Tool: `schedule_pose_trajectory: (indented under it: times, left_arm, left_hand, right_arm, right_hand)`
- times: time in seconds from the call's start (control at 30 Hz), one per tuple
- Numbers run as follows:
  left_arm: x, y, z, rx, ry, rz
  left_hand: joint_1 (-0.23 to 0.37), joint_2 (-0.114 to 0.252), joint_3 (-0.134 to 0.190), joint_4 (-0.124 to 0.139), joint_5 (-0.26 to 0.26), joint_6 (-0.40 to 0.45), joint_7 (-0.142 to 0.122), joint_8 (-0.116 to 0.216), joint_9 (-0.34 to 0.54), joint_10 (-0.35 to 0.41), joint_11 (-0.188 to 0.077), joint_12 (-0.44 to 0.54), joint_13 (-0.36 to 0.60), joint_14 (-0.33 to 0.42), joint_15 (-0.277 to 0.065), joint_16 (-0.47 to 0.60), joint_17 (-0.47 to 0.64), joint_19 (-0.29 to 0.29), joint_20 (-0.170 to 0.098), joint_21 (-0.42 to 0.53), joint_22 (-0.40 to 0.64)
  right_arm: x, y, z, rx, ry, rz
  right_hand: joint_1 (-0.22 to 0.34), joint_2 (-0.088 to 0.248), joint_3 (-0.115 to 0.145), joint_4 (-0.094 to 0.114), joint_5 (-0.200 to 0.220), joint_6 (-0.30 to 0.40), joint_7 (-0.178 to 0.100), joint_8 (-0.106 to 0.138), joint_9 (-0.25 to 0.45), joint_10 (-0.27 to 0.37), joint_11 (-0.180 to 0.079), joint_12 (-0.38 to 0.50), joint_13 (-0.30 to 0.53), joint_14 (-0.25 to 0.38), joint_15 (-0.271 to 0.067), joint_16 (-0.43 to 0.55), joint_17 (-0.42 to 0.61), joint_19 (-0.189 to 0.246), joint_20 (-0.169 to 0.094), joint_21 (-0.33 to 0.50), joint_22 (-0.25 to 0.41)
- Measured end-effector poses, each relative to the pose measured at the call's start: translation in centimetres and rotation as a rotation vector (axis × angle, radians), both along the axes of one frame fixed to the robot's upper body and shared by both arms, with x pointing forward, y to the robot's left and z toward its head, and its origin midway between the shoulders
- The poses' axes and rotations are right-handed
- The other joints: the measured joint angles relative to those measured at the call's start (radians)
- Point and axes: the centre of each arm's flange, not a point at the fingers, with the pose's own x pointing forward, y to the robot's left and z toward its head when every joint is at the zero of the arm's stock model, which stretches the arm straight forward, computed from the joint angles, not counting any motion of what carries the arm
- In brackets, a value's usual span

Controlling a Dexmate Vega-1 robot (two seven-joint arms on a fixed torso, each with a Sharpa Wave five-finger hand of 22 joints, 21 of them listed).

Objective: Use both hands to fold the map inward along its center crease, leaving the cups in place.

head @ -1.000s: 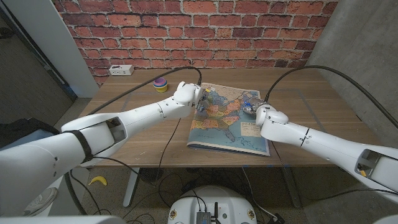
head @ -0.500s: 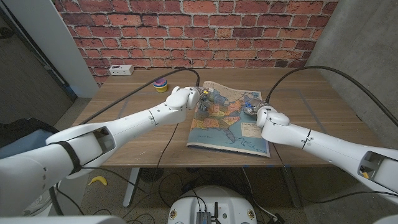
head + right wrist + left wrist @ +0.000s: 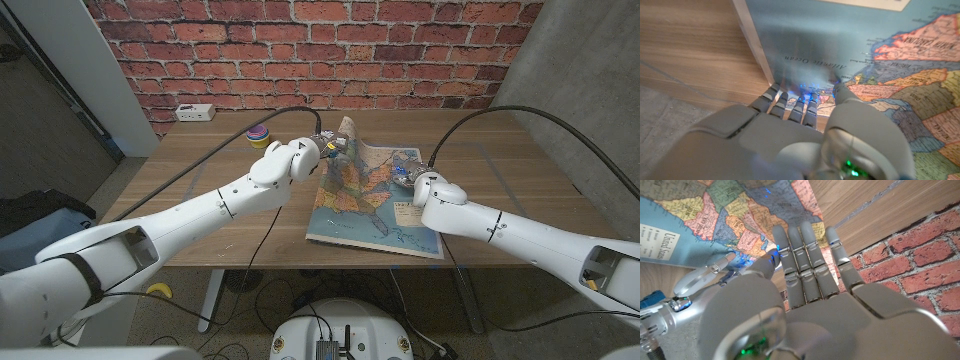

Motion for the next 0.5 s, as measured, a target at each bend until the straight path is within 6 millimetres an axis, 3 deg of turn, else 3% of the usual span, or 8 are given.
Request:
schedule_pose_trajectory:
  times: [0.1, 0.2, 0.27, 0.4, 0.5]
  left_arm:
    - [-1.0, 0.0, -0.2, 0.007, -0.009, 0.000]
    - [-1.9, 0.2, -0.3, 0.018, -0.023, 0.016]
    - [-2.2, 0.2, -0.4, 0.023, -0.031, 0.026]
    - [-3.0, -0.2, -1.8, 0.040, -0.031, 0.073]
    - [-3.2, -0.6, -2.9, 0.050, -0.017, 0.109]
  left_hand:
    - [0.004, 0.004, -0.011, -0.012, -0.006, 0.001, -0.001, 0.000, 0.002, 0.021, -0.002, 0.021, 0.020, 0.019, 0.000, 0.035, 0.032, 0.022, -0.004, 0.025, 0.007]
    - [0.070, 0.005, -0.082, -0.016, -0.037, 0.017, 0.002, -0.001, 0.029, 0.034, -0.005, 0.102, 0.133, 0.023, 0.002, 0.194, 0.192, 0.050, -0.015, 0.120, 0.044]
    - [0.086, 0.008, -0.109, -0.013, -0.044, 0.020, 0.006, -0.002, 0.037, 0.035, -0.005, 0.134, 0.180, 0.019, 0.006, 0.245, 0.240, 0.054, -0.018, 0.156, 0.060]
    - [0.088, 0.009, -0.129, -0.001, -0.044, 0.022, 0.007, -0.018, 0.028, 0.034, -0.006, 0.142, 0.192, 0.019, 0.006, 0.261, 0.236, 0.062, -0.027, 0.199, 0.081]
    - [0.072, 0.012, -0.131, 0.002, -0.044, 0.039, 0.005, -0.062, -0.024, -0.009, -0.025, 0.067, 0.117, 0.017, -0.007, 0.205, 0.157, 0.039, -0.042, 0.255, 0.109]
  right_arm:
    - [-0.1, 0.2, 0.0, -0.004, -0.001, 0.003]
    - [-0.2, 0.3, 0.0, -0.008, -0.003, 0.005]
    - [-0.2, 0.4, 0.0, -0.010, -0.004, 0.006]
    - [-0.3, 0.5, 0.1, -0.014, -0.004, 0.007]
    - [-0.3, 0.6, 0.1, -0.017, -0.004, 0.007]
  right_hand:
    - [0.000, 0.000, 0.000, 0.000, 0.000, 0.000, 0.000, 0.000, 0.000, 0.000, 0.000, 0.000, 0.000, 0.000, 0.000, 0.000, 0.000, 0.000, 0.000, 0.000, 0.000]
    - [0.000, 0.000, 0.000, 0.000, 0.000, 0.000, 0.000, 0.000, 0.000, 0.000, 0.000, 0.000, 0.000, 0.000, 0.000, 0.000, 0.000, 0.000, 0.000, 0.000, 0.000]
    - [0.000, 0.000, 0.000, 0.000, 0.000, 0.000, 0.000, 0.000, -0.001, 0.000, 0.000, 0.000, 0.000, 0.000, 0.000, 0.000, 0.000, 0.000, 0.000, 0.000, 0.000]
    - [0.000, 0.000, 0.004, -0.004, 0.000, 0.000, 0.000, 0.000, -0.002, 0.000, 0.000, 0.000, 0.000, 0.000, 0.000, 0.000, 0.000, 0.000, 0.000, -0.001, 0.000]
    - [0.000, 0.000, 0.004, -0.004, 0.000, 0.000, 0.000, 0.000, -0.002, 0.000, 0.000, 0.000, 0.000, 0.000, 0.000, 0.000, 0.000, 0.000, -0.001, 0.000, 0.000]
